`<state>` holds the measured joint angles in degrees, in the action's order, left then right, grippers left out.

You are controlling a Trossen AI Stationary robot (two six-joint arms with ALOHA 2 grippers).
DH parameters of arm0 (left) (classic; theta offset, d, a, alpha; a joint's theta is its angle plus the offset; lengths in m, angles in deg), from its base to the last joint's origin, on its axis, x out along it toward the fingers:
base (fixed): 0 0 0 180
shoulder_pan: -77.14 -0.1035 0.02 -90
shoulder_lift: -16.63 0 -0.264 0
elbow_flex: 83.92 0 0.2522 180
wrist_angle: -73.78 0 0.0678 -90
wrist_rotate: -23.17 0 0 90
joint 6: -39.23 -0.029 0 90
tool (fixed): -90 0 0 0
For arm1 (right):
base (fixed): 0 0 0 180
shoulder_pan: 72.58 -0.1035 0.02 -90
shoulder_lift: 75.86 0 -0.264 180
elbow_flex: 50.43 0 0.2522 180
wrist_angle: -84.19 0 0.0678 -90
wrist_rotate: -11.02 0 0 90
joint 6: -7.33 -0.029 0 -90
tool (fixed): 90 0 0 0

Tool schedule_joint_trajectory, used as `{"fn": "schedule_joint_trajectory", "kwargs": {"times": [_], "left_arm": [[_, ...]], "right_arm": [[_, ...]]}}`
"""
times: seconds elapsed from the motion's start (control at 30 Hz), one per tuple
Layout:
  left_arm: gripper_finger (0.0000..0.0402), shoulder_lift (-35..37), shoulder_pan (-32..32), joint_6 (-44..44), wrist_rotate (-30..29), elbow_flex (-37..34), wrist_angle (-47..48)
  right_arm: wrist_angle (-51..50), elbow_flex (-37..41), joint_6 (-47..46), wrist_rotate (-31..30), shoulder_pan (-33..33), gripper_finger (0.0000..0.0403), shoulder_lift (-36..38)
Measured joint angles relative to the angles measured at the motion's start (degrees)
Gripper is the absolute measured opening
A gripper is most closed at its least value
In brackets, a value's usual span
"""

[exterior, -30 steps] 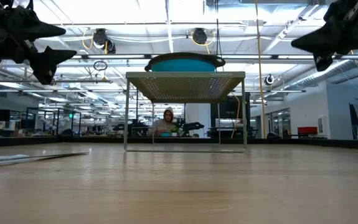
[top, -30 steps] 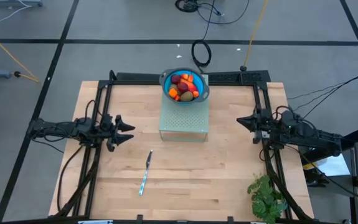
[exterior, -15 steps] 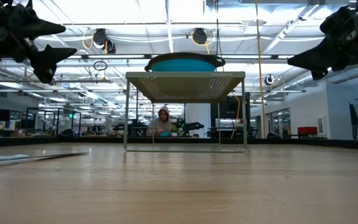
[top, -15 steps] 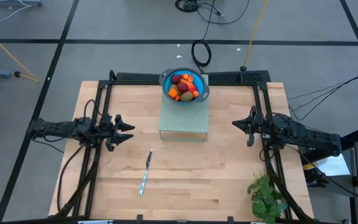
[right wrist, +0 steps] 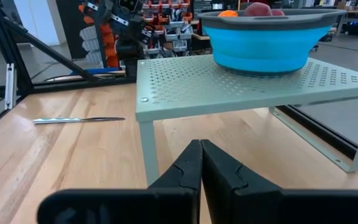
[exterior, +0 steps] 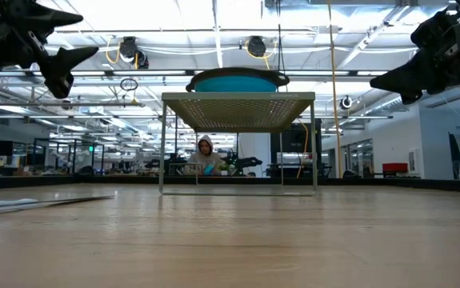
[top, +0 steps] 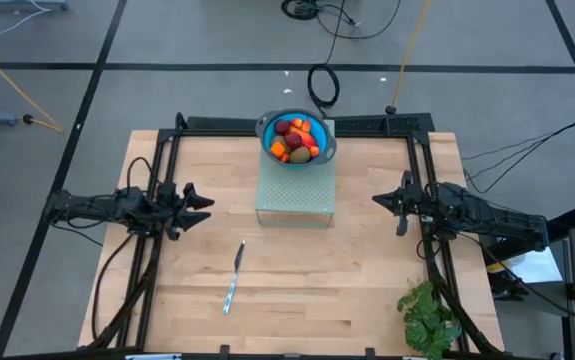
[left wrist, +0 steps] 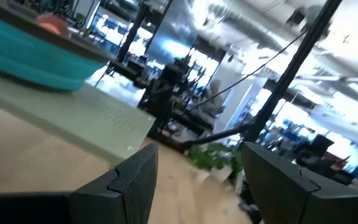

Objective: Pick & Place Fruit
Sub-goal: Put the table knife on the shelf

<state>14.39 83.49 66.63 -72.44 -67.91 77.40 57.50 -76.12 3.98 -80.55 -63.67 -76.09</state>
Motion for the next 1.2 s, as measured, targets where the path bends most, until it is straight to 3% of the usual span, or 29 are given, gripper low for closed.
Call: {"fn": "schedule_joint_trajectory", "kwargs": {"times": [0.2,0.47,0.83,1.2], "left_arm": [[0.0232,-0.3,0.4,6.0,0.7,0.0,-0.4],[0.0232,-8.2,2.0,12.3,-0.6,2.3,2.7],[0.0232,-27.9,2.5,19.7,-1.5,17.8,20.9],[0.0232,-45.8,2.4,29.8,-1.4,32.0,31.6]], "right_arm": [[0.0,0.0,0.0,-0.3,0.0,0.0,0.0],[0.0,0.0,3.7,-0.3,0.0,0.0,0.0],[0.0,0.0,7.3,-0.3,0.0,0.0,0.0],[0.0,0.0,8.9,-0.3,0.0,0.0,0.0]]}}
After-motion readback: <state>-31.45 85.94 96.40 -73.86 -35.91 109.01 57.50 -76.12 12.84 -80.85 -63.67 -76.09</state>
